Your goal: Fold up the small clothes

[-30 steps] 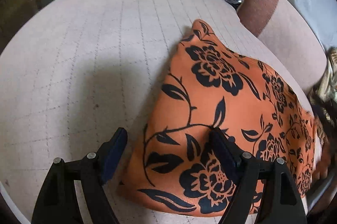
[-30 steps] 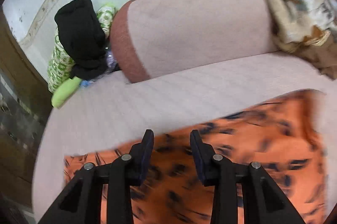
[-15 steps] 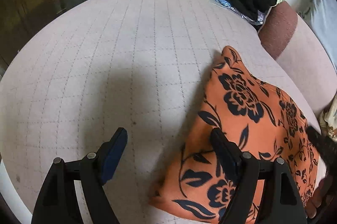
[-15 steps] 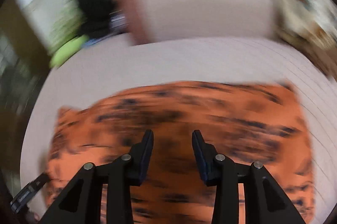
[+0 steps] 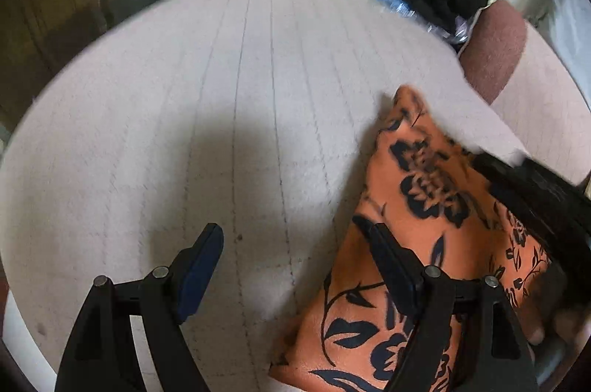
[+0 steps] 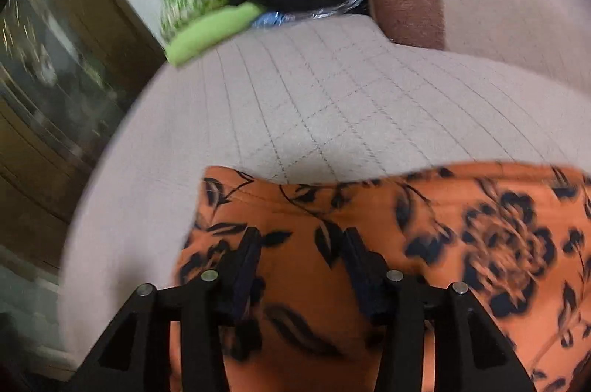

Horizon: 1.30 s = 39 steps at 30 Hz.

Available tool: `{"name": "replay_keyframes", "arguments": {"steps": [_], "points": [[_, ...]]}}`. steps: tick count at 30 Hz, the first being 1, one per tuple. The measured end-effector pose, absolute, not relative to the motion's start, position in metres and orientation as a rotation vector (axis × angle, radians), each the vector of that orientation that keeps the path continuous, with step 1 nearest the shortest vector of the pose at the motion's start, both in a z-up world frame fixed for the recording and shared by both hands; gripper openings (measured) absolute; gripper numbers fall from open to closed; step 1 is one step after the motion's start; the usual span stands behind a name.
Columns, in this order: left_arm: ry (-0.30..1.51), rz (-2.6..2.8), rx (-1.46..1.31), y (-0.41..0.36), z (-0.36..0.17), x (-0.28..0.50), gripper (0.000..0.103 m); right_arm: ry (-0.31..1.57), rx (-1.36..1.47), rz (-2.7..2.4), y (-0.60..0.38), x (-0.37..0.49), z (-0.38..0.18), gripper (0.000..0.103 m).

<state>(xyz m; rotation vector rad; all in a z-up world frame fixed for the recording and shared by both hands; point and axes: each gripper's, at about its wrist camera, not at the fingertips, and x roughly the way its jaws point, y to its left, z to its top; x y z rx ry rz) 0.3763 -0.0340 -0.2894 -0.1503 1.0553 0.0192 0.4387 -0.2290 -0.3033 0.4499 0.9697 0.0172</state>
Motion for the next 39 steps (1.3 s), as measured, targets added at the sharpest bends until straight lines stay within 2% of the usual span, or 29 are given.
{"name": "replay_keyframes", "arguments": {"steps": [3, 6, 9, 10, 14, 15, 18, 21, 23, 25, 28, 32, 36, 37, 39], "points": [[0.975, -0.017, -0.077, -0.049, -0.277, 0.368, 0.082, 0.903, 0.487, -0.052, -0.274, 0.384, -0.288, 0.050], [1.051, -0.096, -0.026, -0.069, -0.292, 0.370, 0.082, 0.877, 0.565, -0.143, -0.330, 0.319, -0.284, 0.050], [1.167, -0.125, 0.043, -0.084, -0.325, 0.376, 0.085, 0.905, 0.635, -0.248, -0.375, 0.259, -0.299, 0.056], [1.149, -0.116, 0.026, -0.082, -0.325, 0.376, 0.091, 0.960, 0.648, -0.282, -0.387, 0.242, -0.312, 0.055], [1.128, -0.098, -0.009, -0.064, -0.310, 0.371, 0.091, 0.904, 0.738, -0.229, -0.405, 0.200, -0.300, 0.053], [1.104, -0.084, -0.004, -0.057, -0.304, 0.363, 0.091, 0.864, 0.769, -0.212, -0.408, 0.187, -0.293, 0.056], [1.082, -0.071, -0.097, -0.028, -0.295, 0.331, 0.091, 0.751, 0.872, -0.185, -0.421, 0.135, -0.281, 0.077], [1.136, -0.141, -0.310, -0.005, -0.304, 0.303, 0.091, 0.726, 1.019, -0.175, -0.427, 0.100, -0.297, 0.077], [1.194, -0.193, -0.439, 0.005, -0.318, 0.287, 0.089, 0.723, 1.106, -0.178, -0.422, 0.094, -0.318, 0.077], [1.152, -0.218, -0.514, 0.005, -0.316, 0.276, 0.089, 0.710, 1.187, -0.178, -0.420, 0.085, -0.334, 0.077], [1.191, -0.348, -0.638, -0.009, -0.325, 0.289, 0.089, 0.696, 1.260, -0.176, -0.419, 0.086, -0.351, 0.077], [1.151, -0.325, -0.610, -0.030, -0.330, 0.313, 0.089, 0.665, 1.248, -0.198, -0.418, 0.109, -0.358, 0.077], [1.139, -0.382, -0.732, -0.036, -0.339, 0.339, 0.089, 0.645, 1.251, -0.236, -0.431, 0.136, -0.363, 0.077], [1.128, -0.379, -0.758, -0.034, -0.338, 0.339, 0.088, 0.631, 1.251, -0.252, -0.433, 0.142, -0.364, 0.077], [1.111, -0.369, -0.801, -0.031, -0.341, 0.344, 0.074, 0.605, 1.259, -0.281, -0.440, 0.156, -0.364, 0.077]]}}
